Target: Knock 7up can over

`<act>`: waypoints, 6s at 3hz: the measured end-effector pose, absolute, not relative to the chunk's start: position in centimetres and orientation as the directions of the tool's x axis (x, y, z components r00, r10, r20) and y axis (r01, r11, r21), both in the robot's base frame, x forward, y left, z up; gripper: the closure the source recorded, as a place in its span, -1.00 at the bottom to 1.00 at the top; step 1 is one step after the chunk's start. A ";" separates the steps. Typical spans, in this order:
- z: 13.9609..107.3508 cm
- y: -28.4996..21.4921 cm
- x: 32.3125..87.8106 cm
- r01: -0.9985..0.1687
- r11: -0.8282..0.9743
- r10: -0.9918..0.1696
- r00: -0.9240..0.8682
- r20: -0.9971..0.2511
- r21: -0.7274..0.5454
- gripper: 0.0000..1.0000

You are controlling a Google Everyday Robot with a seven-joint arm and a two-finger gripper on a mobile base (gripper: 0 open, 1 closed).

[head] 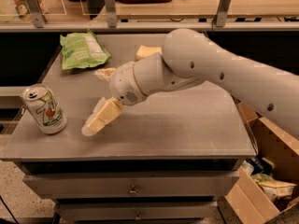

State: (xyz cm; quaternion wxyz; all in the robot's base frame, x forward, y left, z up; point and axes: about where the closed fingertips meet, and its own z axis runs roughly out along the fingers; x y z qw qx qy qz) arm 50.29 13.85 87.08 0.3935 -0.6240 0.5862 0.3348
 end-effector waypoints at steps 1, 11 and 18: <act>86.6 15.9 49.8 -0.996 -0.035 -0.384 0.084 -0.919 -0.076 -1.00; 86.2 26.7 47.2 -0.999 -0.040 -0.105 0.038 -0.994 -0.034 0.76; 91.3 13.3 54.1 -0.912 -0.148 -0.678 0.375 -0.633 -0.383 1.00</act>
Offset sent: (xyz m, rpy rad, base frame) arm -0.0165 0.0524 -0.0036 0.2524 0.0256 0.0271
